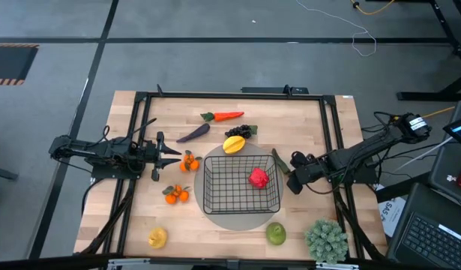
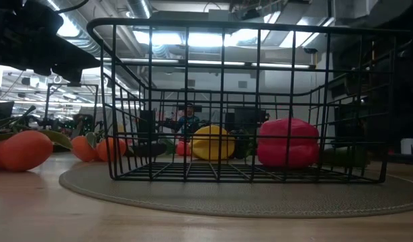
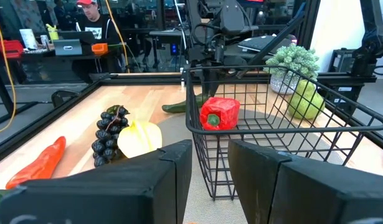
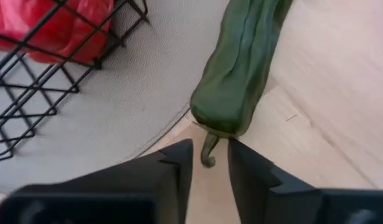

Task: Build produce basket
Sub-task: Put the green chili pepper into the black wire basket

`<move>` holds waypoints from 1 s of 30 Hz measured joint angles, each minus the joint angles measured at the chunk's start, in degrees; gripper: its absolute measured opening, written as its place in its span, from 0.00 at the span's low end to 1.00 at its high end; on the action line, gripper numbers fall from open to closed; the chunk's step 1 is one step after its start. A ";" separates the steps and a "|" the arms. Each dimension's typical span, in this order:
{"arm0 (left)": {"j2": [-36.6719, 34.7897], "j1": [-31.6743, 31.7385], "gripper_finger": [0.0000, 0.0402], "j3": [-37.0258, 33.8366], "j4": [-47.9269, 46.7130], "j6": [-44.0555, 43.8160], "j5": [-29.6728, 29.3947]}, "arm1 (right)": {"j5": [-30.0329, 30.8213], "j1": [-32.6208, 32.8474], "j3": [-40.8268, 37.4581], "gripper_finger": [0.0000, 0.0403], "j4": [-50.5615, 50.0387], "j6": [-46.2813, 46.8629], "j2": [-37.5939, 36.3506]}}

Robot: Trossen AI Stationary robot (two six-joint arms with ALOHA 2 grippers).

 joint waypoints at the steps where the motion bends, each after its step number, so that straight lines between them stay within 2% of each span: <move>1: 0.00 0.02 0.23 0.02 0.00 0.00 0.00 | 0.16 0.00 0.00 0.17 0.00 -0.27 0.00; 5: -0.01 0.01 0.23 0.01 0.00 -0.01 0.00 | 0.21 0.00 0.00 0.03 -0.04 -3.07 -0.01; 12: -0.01 0.01 0.23 0.01 0.00 0.00 0.00 | 2.38 0.01 0.00 0.01 0.00 -6.70 -0.01; 21: -0.02 0.00 0.23 0.02 0.00 0.00 0.00 | 17.50 -1.88 3.59 0.00 -4.93 -15.39 -0.02; 26: -0.02 0.02 0.23 0.01 0.00 0.00 0.00 | 28.03 -3.46 10.50 0.00 -10.46 -23.12 -0.02; 30: -0.01 0.02 0.23 0.01 0.00 0.00 0.00 | 33.16 -4.28 17.39 0.00 -11.23 -32.04 -0.02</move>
